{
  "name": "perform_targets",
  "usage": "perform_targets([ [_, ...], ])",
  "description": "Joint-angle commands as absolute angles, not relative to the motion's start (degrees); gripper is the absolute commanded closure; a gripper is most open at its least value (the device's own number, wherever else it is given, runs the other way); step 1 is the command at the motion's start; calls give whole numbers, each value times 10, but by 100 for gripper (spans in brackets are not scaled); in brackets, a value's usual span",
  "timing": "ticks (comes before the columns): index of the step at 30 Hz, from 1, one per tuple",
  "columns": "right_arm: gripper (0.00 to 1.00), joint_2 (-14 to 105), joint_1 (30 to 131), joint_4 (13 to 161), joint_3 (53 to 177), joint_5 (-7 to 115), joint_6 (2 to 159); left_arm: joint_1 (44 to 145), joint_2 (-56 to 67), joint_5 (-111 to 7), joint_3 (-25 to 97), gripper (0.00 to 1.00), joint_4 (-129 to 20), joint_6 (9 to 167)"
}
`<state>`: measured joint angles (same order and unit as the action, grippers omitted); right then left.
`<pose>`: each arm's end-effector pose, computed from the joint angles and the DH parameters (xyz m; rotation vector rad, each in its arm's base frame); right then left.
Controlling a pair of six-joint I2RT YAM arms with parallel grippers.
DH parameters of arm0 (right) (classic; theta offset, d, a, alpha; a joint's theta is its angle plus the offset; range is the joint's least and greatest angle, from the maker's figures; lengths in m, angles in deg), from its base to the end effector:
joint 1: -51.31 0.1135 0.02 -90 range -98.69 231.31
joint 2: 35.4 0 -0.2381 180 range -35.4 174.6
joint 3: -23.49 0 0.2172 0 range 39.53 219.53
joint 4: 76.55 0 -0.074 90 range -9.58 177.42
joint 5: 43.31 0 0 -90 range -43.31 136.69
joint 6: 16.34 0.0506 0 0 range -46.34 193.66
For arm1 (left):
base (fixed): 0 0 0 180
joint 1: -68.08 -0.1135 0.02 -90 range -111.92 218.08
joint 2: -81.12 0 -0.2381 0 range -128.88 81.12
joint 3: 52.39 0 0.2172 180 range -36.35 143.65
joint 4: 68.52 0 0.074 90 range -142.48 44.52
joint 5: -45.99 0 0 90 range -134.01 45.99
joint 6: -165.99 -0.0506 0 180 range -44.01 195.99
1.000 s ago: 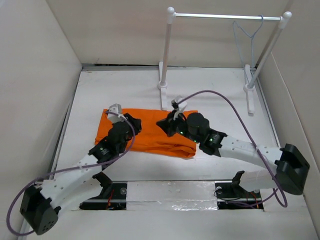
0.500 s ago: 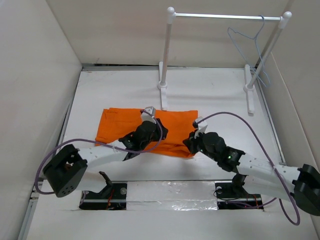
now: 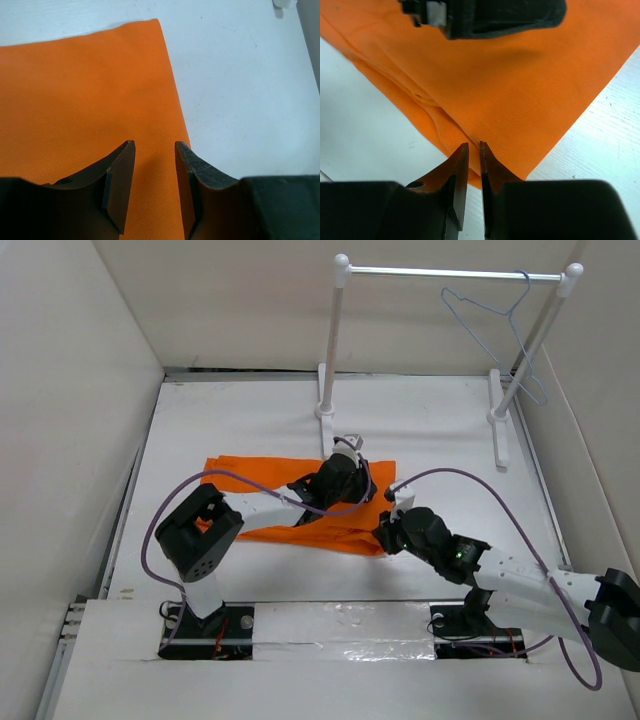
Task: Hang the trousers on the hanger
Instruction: Fold the trousers at the center of the board.
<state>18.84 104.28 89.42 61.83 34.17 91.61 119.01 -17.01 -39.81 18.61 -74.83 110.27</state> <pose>0.1272 0.1504 0.1856 -0.5092 2.0605 0.5212 0.2319 -0.2797 0.2059 0.2449 2.0311 -0.8995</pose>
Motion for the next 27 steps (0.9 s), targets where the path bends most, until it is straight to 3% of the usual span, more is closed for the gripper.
perform_targets([
  [1, 80, 178, 1048, 886, 633, 346, 917, 1194, -180, -431, 223, 65, -744, 1086],
  [8, 50, 201, 1048, 904, 629, 327, 912, 1194, -232, -437, 258, 65, -727, 1082],
  [13, 54, 242, 1048, 901, 654, 347, 904, 1194, -251, -437, 269, 65, -723, 1088],
  [15, 63, 243, 1048, 902, 653, 353, 906, 1194, -259, -435, 276, 65, -719, 1085],
  [17, 64, 235, 1054, 899, 648, 356, 906, 1194, -267, -430, 280, 65, -718, 1085],
  [27, 51, 218, 1064, 893, 633, 346, 905, 1194, -273, -433, 279, 65, -721, 1093],
])
